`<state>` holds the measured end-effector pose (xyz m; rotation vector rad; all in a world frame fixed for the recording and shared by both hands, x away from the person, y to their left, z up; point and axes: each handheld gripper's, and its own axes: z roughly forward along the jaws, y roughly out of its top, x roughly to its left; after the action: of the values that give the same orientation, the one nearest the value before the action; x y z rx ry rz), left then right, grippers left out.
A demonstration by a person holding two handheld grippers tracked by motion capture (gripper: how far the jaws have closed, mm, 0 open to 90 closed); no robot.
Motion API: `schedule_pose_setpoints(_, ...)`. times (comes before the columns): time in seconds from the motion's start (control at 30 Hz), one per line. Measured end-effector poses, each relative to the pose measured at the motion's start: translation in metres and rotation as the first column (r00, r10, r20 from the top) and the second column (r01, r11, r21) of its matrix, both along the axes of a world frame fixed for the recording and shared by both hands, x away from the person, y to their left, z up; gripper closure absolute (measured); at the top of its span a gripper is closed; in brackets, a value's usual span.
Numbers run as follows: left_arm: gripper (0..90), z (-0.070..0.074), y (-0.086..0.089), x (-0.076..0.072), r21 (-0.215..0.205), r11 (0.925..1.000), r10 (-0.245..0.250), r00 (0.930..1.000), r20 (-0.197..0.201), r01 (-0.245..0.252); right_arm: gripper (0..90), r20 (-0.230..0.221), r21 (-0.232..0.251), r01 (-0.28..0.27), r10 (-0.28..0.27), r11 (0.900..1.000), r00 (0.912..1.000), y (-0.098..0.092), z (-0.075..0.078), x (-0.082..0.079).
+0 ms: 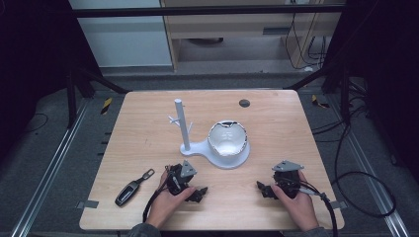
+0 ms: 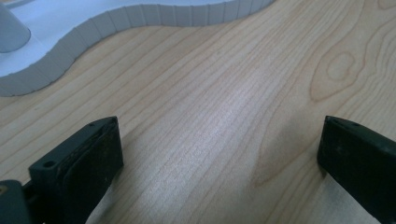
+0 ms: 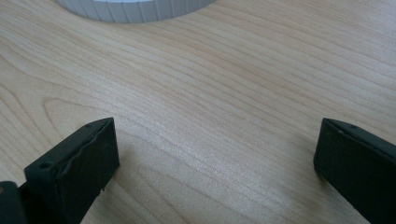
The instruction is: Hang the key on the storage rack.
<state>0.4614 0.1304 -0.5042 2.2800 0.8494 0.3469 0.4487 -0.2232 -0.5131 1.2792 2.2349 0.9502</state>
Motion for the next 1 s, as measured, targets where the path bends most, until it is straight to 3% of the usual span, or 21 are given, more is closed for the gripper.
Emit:
schedule_pose_setpoints(0.07, 5.2, 0.008, 0.0, 0.0, 0.017, 0.9998, -0.01, 0.9999, -0.01, 0.01, 0.5, 0.001, -0.003, 0.0, 0.0, 1.0, 1.0, 0.0, 0.0, 0.001)
schedule_pose_setpoints(0.17, 4.5, 0.022, 0.002, -0.002, 0.061, 0.9977, -0.028, 0.9984, -0.049, 0.031, 0.5, -0.001, -0.001, -0.001, 0.001, 1.0, 1.0, 0.0, 0.0, 0.001)
schedule_pose_setpoints(0.33, 6.1, 0.046, 0.011, -0.001, 0.15, 0.987, -0.042, 0.9941, -0.1, 0.056, 0.5, 0.0, -0.002, -0.003, 0.003, 1.0, 1.0, 0.0, 0.0, 0.001)
schedule_pose_setpoints(0.43, 6.1, 0.056, 0.021, 0.001, 0.177, 0.9828, -0.033, 0.9933, -0.11, 0.053, 0.5, 0.0, 0.0, -0.006, 0.006, 1.0, 1.0, -0.001, 0.0, 0.001)
schedule_pose_setpoints(0.5, 5.8, 0.063, 0.029, 0.004, 0.187, 0.9813, -0.022, 0.9908, -0.133, 0.047, 0.5, 0.0, -0.001, -0.005, 0.005, 1.0, 1.0, -0.001, 0.0, 0.001)
schedule_pose_setpoints(0.57, 5.4, 0.07, 0.037, 0.008, 0.213, 0.9768, 0.002, 0.9918, -0.127, 0.025, 0.5, 0.002, -0.001, -0.004, 0.004, 1.0, 1.0, -0.001, 0.0, 0.001)
schedule_pose_setpoints(0.63, 5.4, 0.077, 0.047, 0.013, 0.206, 0.9785, 0.023, 0.9888, -0.148, 0.008, 0.5, 0.002, -0.001, -0.002, 0.002, 1.0, 1.0, -0.001, 0.0, 0.001)
schedule_pose_setpoints(0.87, 5.1, 0.088, 0.082, 0.029, 0.279, 0.959, 0.099, 0.9812, -0.166, -0.05, 0.5, 0.003, -0.002, 0.0, 0.0, 1.0, 1.0, 0.0, 0.0, 0.001)
schedule_pose_setpoints(0.93, 5.3, 0.089, 0.093, 0.031, 0.281, 0.9565, 0.132, 0.975, -0.179, -0.078, 0.5, -0.006, 0.006, 0.002, -0.002, 1.0, 1.0, 0.0, 0.0, 0.0)
schedule_pose_setpoints(1.0, 6.4, 0.089, 0.096, 0.032, 0.288, 0.9544, 0.136, 0.9732, -0.185, -0.078, 0.5, 0.006, -0.007, 0.0, 0.0, 1.0, 1.0, -0.001, -0.001, 0.0)
